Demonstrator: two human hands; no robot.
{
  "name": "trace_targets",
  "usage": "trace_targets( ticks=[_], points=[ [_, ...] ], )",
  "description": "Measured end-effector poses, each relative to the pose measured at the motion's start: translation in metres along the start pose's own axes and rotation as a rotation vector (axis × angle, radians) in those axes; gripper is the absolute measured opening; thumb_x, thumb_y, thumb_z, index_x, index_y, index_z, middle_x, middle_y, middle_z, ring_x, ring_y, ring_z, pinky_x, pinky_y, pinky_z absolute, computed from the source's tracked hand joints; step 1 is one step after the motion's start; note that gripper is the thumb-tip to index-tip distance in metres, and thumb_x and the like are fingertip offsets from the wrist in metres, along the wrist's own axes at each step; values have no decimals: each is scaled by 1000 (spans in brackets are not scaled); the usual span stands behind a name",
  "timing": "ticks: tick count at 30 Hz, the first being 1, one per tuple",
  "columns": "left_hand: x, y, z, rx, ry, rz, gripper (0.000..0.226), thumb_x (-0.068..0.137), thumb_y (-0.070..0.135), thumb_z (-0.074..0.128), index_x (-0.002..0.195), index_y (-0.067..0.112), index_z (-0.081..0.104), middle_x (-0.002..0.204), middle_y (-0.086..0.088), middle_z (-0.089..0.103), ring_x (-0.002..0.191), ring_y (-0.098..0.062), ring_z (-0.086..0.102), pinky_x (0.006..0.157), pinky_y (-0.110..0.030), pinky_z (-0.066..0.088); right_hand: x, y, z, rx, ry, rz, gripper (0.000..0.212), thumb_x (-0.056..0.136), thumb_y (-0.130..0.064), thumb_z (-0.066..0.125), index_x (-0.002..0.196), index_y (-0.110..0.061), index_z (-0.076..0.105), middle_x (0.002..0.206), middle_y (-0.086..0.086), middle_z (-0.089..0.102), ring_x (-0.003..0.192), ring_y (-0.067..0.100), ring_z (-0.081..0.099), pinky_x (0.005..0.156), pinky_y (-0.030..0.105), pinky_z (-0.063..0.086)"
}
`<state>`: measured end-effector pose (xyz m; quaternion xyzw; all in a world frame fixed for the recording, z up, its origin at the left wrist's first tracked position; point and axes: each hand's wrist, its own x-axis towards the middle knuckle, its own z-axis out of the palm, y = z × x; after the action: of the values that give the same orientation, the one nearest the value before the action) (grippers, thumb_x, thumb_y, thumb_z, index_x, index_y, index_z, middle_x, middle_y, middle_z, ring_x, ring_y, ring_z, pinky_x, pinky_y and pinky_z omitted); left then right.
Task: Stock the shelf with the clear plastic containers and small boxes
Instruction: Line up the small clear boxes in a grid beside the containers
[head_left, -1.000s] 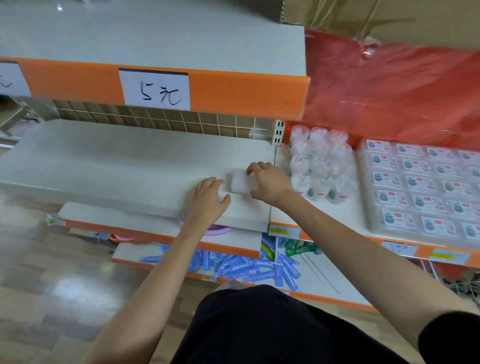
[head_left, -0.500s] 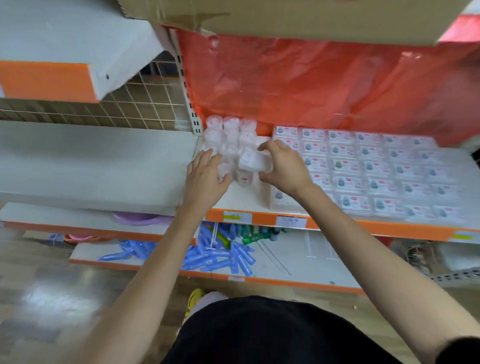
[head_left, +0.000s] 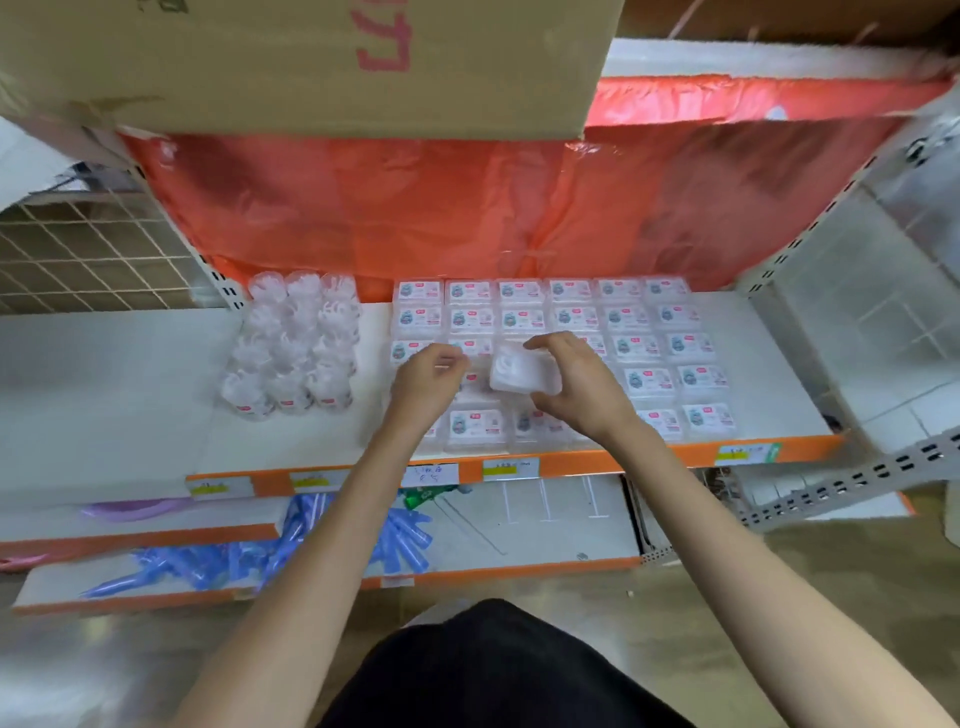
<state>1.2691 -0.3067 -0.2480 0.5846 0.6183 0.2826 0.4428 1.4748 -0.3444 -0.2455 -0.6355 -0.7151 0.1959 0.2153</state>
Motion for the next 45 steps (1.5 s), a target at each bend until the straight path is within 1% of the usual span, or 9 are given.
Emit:
trace_targets(
  ticks=[8, 13, 16, 19, 25, 32, 38, 41, 45],
  points=[
    [7, 24, 43, -317, -284, -168, 29, 93, 40, 62, 113, 19, 66, 97, 0, 73, 77, -12, 71, 77, -29, 53, -8, 29, -24, 107, 42, 8, 62, 75, -8, 79, 131, -13, 54, 133, 2, 56, 123, 19, 50, 96, 20, 34],
    [9, 31, 47, -383, -338, -150, 31, 91, 27, 67, 118, 11, 66, 106, -9, 72, 78, -15, 72, 70, -20, 54, -11, 38, -32, 201, 28, 24, 68, 74, -12, 83, 134, -16, 52, 133, -1, 54, 121, 12, 50, 102, 32, 43],
    [5, 31, 51, -401, -310, -160, 30, 93, 21, 65, 119, 6, 65, 107, -13, 71, 78, -15, 72, 65, -18, 55, -13, 39, -29, 452, 131, 132, 66, 78, -26, 84, 134, -22, 50, 131, -10, 51, 116, 1, 50, 93, 15, 44],
    [0, 32, 59, -427, -275, -132, 21, 94, 21, 63, 113, 12, 65, 105, -11, 72, 88, -20, 73, 76, -22, 55, -11, 44, -31, 684, 148, 315, 41, 89, -32, 72, 126, -21, 58, 113, -11, 60, 99, 3, 59, 78, 12, 47],
    [-12, 45, 80, -493, -212, -174, 28, 95, 31, 62, 117, 14, 66, 106, -5, 73, 93, -18, 72, 81, -24, 53, -12, 62, -45, 826, 45, 304, 13, 97, -22, 61, 105, -13, 65, 77, -3, 61, 72, 6, 60, 66, 23, 52],
    [-18, 70, 107, -529, -182, -429, 59, 93, 66, 41, 100, 14, 66, 93, -9, 73, 75, -22, 68, 66, -31, 52, -26, 100, -60, 849, -31, 73, 29, 84, -3, 74, 110, -15, 69, 114, -2, 69, 108, 15, 64, 91, 25, 52],
    [-26, 70, 128, -690, -176, -349, 34, 94, 19, 64, 125, 9, 59, 109, -12, 68, 83, -21, 69, 72, -27, 57, -41, 120, -64, 837, -51, 56, 44, 82, 7, 71, 112, -25, 71, 136, -7, 55, 133, 5, 46, 101, 21, 45],
    [-31, 62, 136, -712, -164, -250, 36, 89, 3, 66, 122, 18, 61, 120, -13, 61, 95, -20, 66, 82, -26, 57, -52, 127, -67, 898, -123, 99, 45, 83, 12, 67, 113, -21, 67, 136, -9, 53, 118, 5, 58, 89, 24, 52],
    [-35, 63, 146, -654, -177, -156, 44, 88, -1, 66, 127, 19, 60, 122, -8, 65, 98, -14, 67, 79, -22, 55, -58, 128, -69, 978, -65, 303, 37, 93, -17, 67, 128, -19, 54, 127, -1, 60, 105, 11, 63, 81, 25, 53]
  ],
)
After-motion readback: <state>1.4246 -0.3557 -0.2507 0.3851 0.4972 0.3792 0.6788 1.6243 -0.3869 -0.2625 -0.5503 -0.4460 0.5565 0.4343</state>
